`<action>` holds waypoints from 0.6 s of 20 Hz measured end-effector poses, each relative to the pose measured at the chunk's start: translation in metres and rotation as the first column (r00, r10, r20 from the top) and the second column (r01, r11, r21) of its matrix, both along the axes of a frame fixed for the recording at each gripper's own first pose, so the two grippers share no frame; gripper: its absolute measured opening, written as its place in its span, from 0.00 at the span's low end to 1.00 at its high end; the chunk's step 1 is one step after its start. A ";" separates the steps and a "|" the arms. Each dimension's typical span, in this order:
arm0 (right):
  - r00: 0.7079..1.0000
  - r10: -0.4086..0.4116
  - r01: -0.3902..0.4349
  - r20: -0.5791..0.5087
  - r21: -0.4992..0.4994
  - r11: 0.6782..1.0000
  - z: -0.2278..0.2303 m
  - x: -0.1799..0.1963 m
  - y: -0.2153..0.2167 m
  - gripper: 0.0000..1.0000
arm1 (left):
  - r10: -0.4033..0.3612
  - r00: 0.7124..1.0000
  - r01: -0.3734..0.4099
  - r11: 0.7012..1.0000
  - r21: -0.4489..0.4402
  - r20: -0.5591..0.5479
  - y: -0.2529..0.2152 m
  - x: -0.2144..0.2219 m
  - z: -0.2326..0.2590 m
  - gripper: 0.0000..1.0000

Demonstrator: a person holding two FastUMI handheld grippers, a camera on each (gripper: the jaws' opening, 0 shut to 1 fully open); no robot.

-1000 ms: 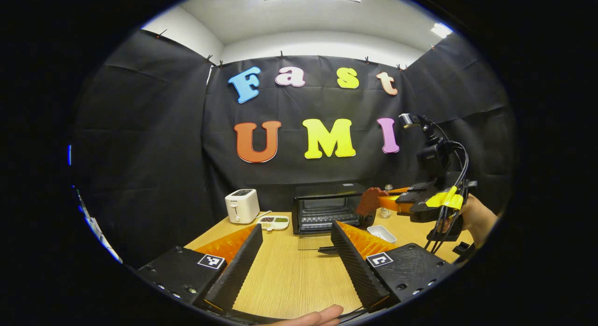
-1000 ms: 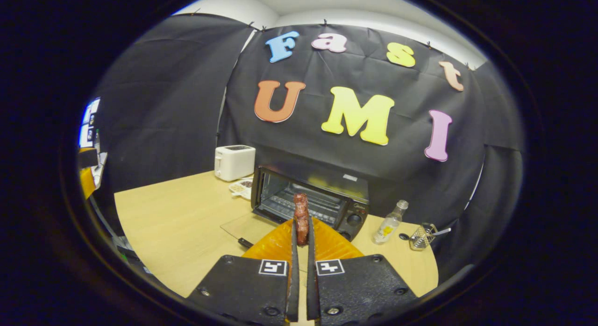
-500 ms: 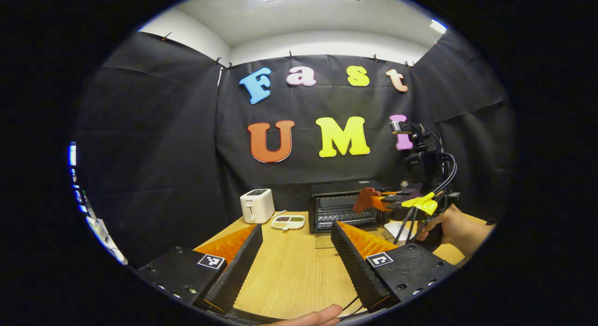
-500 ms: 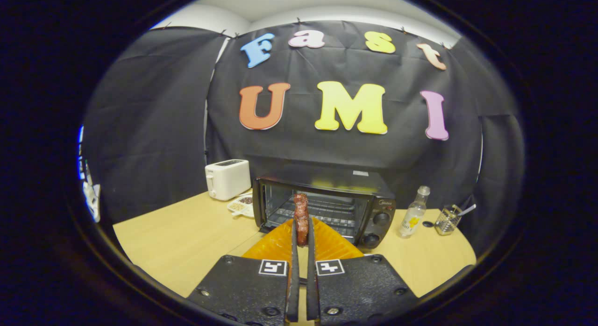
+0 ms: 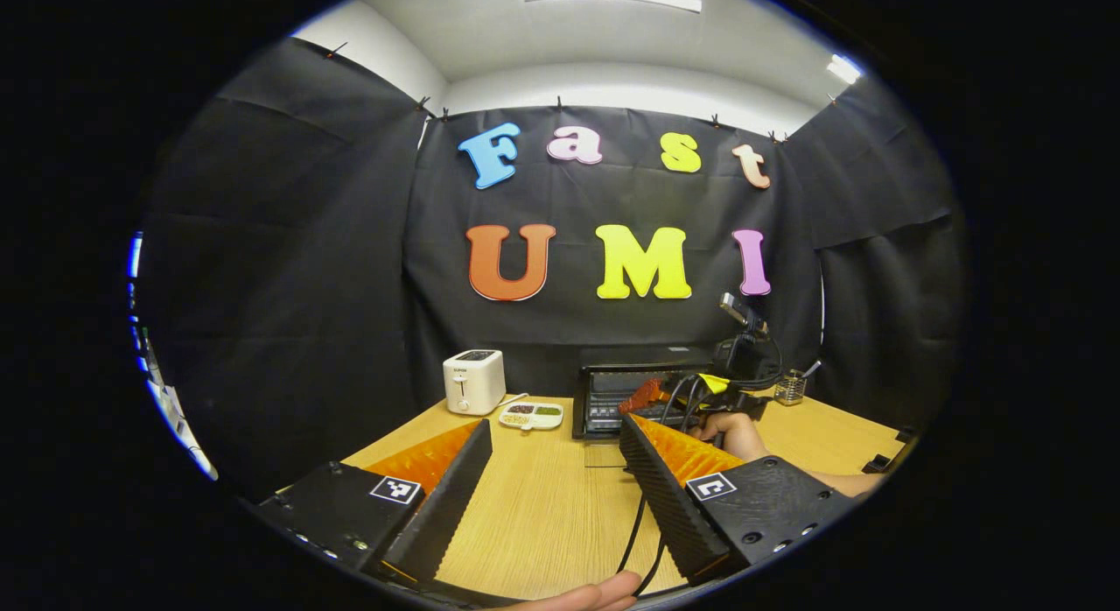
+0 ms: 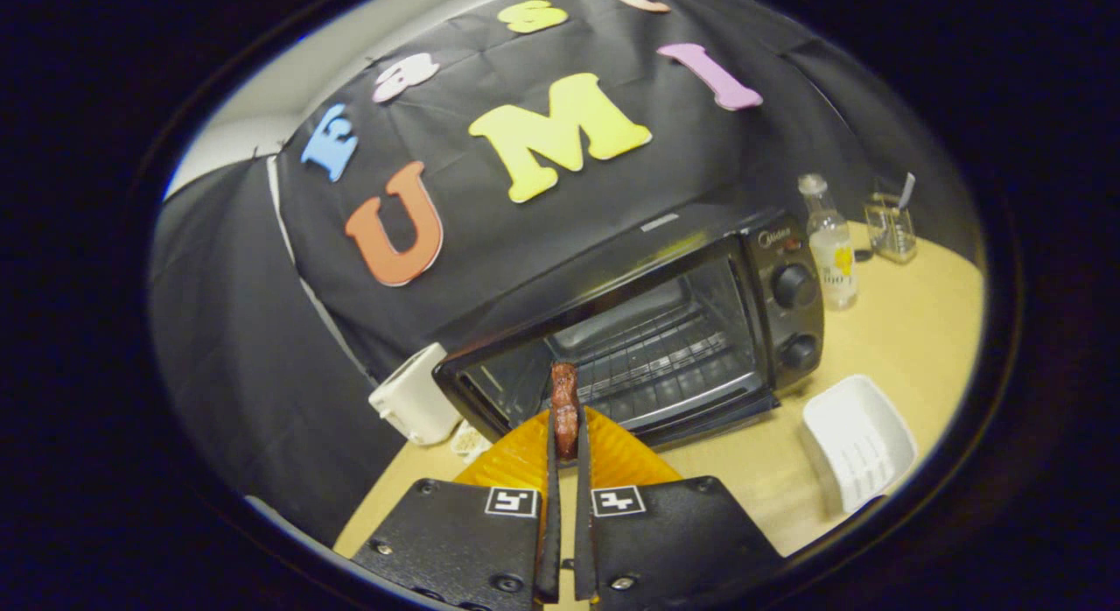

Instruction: Open the electric oven with the left hand, put the food in, and close the electric oven.

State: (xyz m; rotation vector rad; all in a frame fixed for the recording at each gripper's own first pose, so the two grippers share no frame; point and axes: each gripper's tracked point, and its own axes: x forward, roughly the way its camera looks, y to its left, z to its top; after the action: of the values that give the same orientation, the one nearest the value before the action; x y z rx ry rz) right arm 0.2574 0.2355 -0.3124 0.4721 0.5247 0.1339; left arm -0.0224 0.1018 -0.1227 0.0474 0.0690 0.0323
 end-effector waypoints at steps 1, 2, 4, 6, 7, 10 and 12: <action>0.999 -0.033 0.034 -0.024 0.056 0.998 -0.009 0.013 0.003 0.10 | 0.009 1.000 -0.009 1.000 -0.003 0.000 0.005 0.001 -0.002 0.94; 0.996 -0.066 0.072 -0.057 0.113 0.991 -0.019 0.025 0.002 0.10 | 0.022 1.000 -0.022 1.000 -0.006 -0.004 0.012 0.001 -0.005 0.94; 0.985 -0.128 0.150 -0.113 0.216 0.965 -0.035 0.048 -0.006 0.09 | 0.045 0.999 -0.045 0.999 -0.016 -0.009 0.024 0.001 -0.008 0.94; 0.977 -0.152 0.188 -0.150 0.273 0.943 -0.044 0.070 -0.013 0.10 | 0.056 0.998 -0.056 0.998 -0.032 -0.015 0.031 0.002 -0.013 0.94; 0.976 -0.157 0.196 -0.153 0.287 0.938 -0.046 0.078 -0.016 0.09 | 0.059 0.998 -0.060 0.997 -0.039 -0.022 0.033 0.003 -0.015 0.93; 0.979 -0.156 0.188 -0.132 0.286 0.940 -0.052 0.096 -0.015 0.10 | 0.059 0.997 -0.061 0.997 -0.056 -0.044 0.034 0.007 -0.023 0.92; 0.980 -0.155 0.179 -0.126 0.210 0.961 -0.054 0.096 -0.016 0.13 | 0.055 0.997 -0.059 0.996 -0.064 -0.061 0.032 0.008 -0.028 0.92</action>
State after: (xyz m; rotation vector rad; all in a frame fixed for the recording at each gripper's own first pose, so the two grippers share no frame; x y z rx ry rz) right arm 0.3538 0.2195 -0.3664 0.7412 0.5769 0.0037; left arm -0.0139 0.1342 -0.1508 -0.0190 0.1306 0.0860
